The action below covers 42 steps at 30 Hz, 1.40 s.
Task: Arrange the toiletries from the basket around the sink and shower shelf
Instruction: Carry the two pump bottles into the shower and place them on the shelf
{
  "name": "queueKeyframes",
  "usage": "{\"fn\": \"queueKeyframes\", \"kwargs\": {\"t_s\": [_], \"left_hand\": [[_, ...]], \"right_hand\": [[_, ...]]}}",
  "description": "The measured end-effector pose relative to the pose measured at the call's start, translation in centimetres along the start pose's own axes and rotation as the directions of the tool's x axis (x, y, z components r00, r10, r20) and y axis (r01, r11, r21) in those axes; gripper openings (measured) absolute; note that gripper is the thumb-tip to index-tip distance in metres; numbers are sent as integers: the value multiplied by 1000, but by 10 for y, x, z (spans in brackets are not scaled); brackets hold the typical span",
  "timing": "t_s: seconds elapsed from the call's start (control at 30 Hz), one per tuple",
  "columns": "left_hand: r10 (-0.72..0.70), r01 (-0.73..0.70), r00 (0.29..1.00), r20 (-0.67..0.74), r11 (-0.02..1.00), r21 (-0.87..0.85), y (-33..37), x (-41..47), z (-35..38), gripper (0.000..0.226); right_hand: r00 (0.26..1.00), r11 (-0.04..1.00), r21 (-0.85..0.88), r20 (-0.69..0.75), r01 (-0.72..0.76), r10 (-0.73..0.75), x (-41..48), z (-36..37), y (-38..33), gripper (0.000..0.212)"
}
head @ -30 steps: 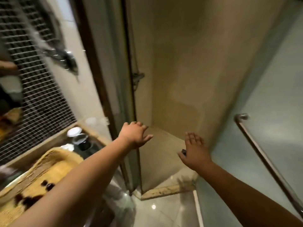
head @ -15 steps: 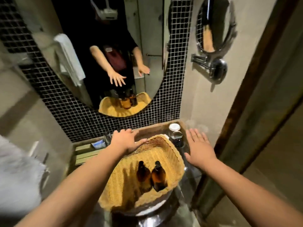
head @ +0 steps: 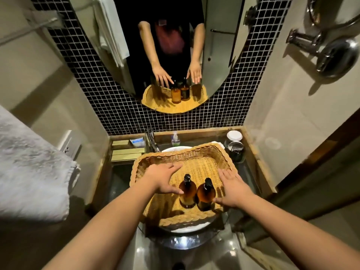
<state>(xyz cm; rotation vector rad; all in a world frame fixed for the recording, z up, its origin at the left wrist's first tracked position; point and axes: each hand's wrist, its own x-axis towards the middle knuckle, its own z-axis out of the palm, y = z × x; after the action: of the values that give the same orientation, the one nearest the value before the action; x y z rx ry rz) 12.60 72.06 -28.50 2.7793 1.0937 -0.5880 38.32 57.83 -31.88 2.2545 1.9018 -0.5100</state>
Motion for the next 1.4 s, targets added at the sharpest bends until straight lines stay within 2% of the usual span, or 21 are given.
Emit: {"fn": "queueKeyframes", "kwargs": {"t_s": [0.2, 0.3, 0.4, 0.47, 0.57, 0.67, 0.73, 0.87, 0.97, 1.07, 1.2, 1.4], "left_hand": [[5, 1, 996, 94, 998, -56, 24, 26, 26, 113], [-19, 38, 991, 135, 990, -133, 40, 36, 38, 112], [-55, 99, 987, 151, 949, -299, 48, 41, 47, 108], [-79, 129, 986, 149, 921, -368, 51, 41, 54, 102], [-126, 164, 986, 111, 863, -478, 56, 41, 67, 91], [-174, 166, 984, 42, 797, -581, 58, 40, 77, 81], [-197, 167, 980, 19, 773, -612, 57, 40, 80, 77], [-205, 168, 979, -13, 832, -529, 59, 35, 76, 83], [-192, 155, 980, -53, 903, -401, 62, 27, 67, 89], [-177, 125, 979, -97, 910, -396, 64, 24, 49, 87], [-154, 62, 970, -187, 904, -422, 66, 24, -4, 83], [-54, -73, 921, -386, 949, -305, 84, 30, -113, 77]], "right_hand": [[995, 977, 207, 78, 51, -68, 4, 36, -9, 117], [998, 943, 333, 53, 0, -19, 5, 47, -16, 100], [998, 932, 356, 19, -60, 57, 6, 55, -22, 92], [997, 931, 358, -2, -72, 77, 9, 61, -24, 90], [995, 929, 364, -43, -72, 94, 12, 66, -25, 78], [990, 889, 452, -67, -79, 123, 13, 73, -28, 68], [989, 861, 504, -81, -63, 120, 11, 77, -32, 70], [988, 849, 528, -130, -7, 88, 10, 76, -34, 80], [981, 818, 574, -145, -25, 132, 6, 65, -31, 80], [968, 788, 616, -200, 6, 149, -1, 46, -29, 77], [937, 811, 582, -311, 55, 159, -10, 7, -17, 78], [857, 828, 556, -458, 68, 238, -39, -64, 18, 90]]}}
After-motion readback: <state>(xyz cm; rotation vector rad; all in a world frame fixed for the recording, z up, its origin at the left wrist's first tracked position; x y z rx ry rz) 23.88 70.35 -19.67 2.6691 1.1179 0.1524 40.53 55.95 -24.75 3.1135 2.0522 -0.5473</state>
